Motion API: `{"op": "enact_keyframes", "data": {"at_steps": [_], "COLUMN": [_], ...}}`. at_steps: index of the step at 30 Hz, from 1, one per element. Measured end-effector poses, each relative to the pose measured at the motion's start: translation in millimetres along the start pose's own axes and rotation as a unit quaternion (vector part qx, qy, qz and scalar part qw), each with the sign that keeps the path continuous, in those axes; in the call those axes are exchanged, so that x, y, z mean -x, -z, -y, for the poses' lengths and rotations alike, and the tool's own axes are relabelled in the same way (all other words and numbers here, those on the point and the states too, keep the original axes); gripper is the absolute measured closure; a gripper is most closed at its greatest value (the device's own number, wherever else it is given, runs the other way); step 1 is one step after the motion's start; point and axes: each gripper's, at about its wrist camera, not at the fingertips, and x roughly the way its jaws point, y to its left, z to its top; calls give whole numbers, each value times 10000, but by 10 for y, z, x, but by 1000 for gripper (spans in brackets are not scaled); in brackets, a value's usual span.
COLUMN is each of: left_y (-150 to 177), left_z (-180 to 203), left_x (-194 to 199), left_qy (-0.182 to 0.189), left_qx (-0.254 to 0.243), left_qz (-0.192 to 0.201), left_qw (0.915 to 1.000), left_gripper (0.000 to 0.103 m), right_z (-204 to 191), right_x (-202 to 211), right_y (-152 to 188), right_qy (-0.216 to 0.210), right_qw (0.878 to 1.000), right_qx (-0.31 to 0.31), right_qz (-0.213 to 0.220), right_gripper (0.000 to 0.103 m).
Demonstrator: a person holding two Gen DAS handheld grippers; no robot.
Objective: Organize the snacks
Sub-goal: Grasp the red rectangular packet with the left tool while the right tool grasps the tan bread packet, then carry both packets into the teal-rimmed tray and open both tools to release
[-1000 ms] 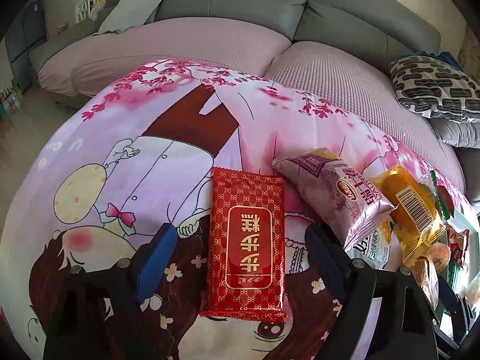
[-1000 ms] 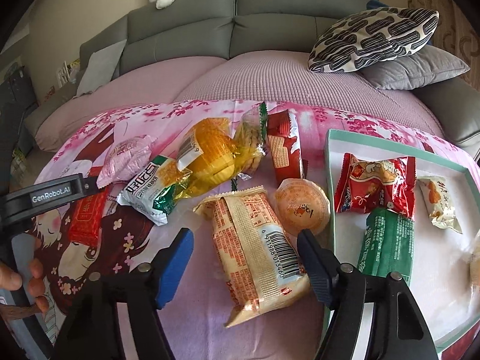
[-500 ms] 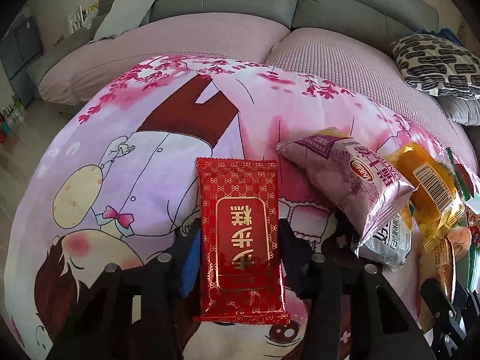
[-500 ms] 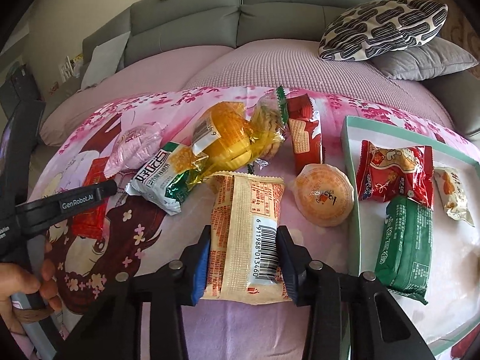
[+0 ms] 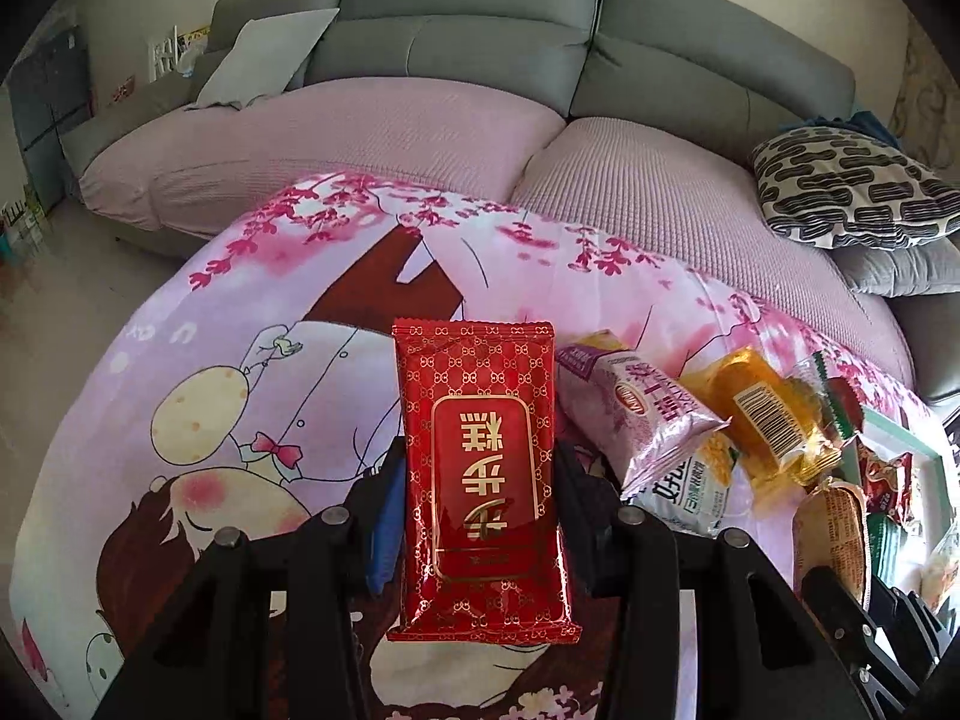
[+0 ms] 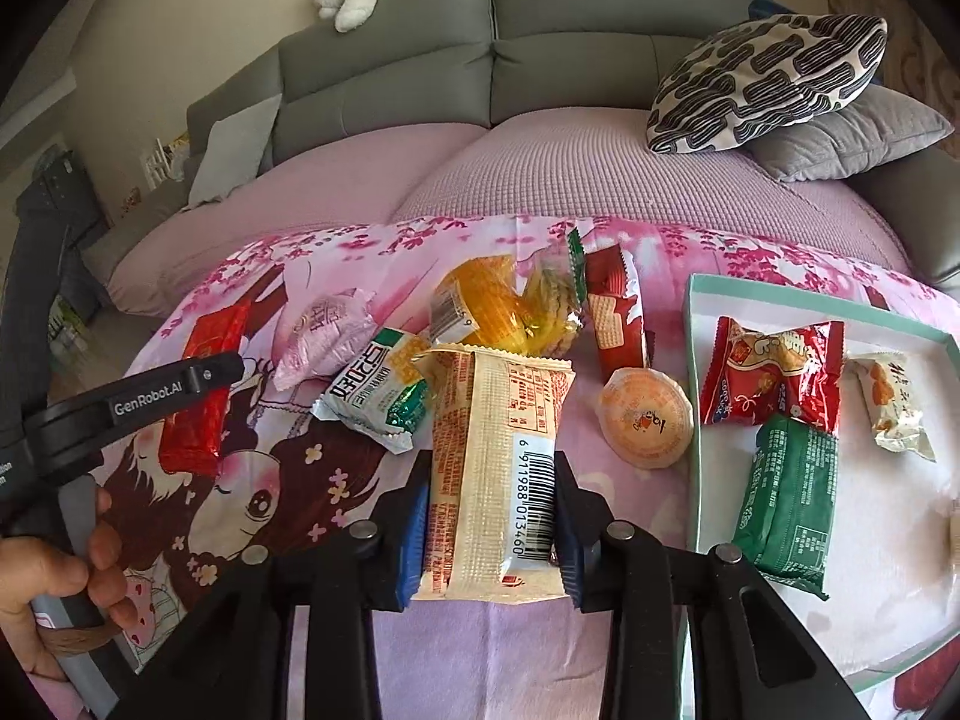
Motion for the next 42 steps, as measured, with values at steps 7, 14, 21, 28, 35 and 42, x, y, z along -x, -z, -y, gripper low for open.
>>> {"op": "enact_keyframes", "data": {"at_steps": [7,14,21,28,35,42], "left_y": [-40,-40,-4,156,427,715], "left_z": [161,449,933,1565,2254,2809], "left_x": [270,431,593,698,802,893], "left_qy": [96,237,586,1081,1577,1961], "left_qx": [-150,-343,-683,-1137,-1702,-2205], "left_qz": [277,437,591,549,396,249], "left_qw": [9995,9982,9942,9861,9719,9551], "left_gripper": [56,56,56,56,56,56], "right_z": [26,183,547,1130,1819,2270], "right_x": [150,310,570,856,1194,1466], "right_y": [-25,-51,-76,-23,114,260], "right_qy": [-42,13,297,795,1468,1866], "right_qw": [9999,9996,9975,9907,9755,9616], "right_qx": [-47,-199,-502,-952,-1493,-1867], "right_qz": [92,213,399,557,675,749], "right_gripper": [65,65,65,65,65,65]}}
